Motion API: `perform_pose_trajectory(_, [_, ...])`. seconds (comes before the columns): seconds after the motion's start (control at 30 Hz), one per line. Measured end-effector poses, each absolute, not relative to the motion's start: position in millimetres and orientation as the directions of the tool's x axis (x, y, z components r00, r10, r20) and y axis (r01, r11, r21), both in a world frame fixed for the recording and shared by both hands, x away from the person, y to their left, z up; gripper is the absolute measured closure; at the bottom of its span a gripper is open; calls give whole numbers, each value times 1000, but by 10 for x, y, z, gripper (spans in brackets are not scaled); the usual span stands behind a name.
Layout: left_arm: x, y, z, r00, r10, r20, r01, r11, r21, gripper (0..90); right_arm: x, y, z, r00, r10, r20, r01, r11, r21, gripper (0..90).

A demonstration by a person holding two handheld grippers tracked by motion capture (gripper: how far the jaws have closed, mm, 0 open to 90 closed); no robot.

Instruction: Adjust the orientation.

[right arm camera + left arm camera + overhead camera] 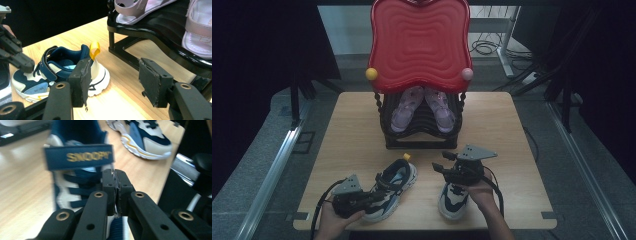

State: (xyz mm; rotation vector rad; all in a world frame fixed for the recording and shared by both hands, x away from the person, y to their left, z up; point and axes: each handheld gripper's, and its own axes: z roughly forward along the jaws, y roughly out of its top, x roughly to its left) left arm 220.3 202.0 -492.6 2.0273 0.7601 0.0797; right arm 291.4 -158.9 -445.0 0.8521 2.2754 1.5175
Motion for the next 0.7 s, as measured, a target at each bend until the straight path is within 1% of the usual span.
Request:
perform_pose_trajectory(0.13, [2186, 1928, -4963, 819, 518, -245, 485, -400, 778, 881, 2916, -1585, -4460, -789, 609, 84, 314, 282, 907, 439])
perform_pose_trajectory(0.23, [2180, 1847, -5054, 826, 510, -242, 493, -444, 748, 877, 2920, -1596, -4463, -783, 616, 86, 320, 281, 905, 439])
perform_pose_trajectory(0.3, [2172, 1824, -5086, 828, 496, -260, 500, -446, 742, 885, 2918, -1605, -4464, -778, 623, 84, 320, 278, 906, 439])
perform_pose_trajectory(0.5, [2105, 1713, -5158, 836, 500, -225, 494, -508, 706, 898, 2910, -1626, -4465, -771, 631, 82, 321, 275, 906, 439])
perform_pose_trajectory(0.6, [2100, 1711, -5154, 832, 508, -222, 499, -511, 700, 900, 2907, -1627, -4471, -770, 632, 81, 323, 277, 905, 439])
perform_pose_trajectory(0.7, [2115, 1728, -5161, 829, 507, -237, 508, -504, 698, 900, 2907, -1627, -4475, -770, 633, 82, 325, 278, 904, 439])
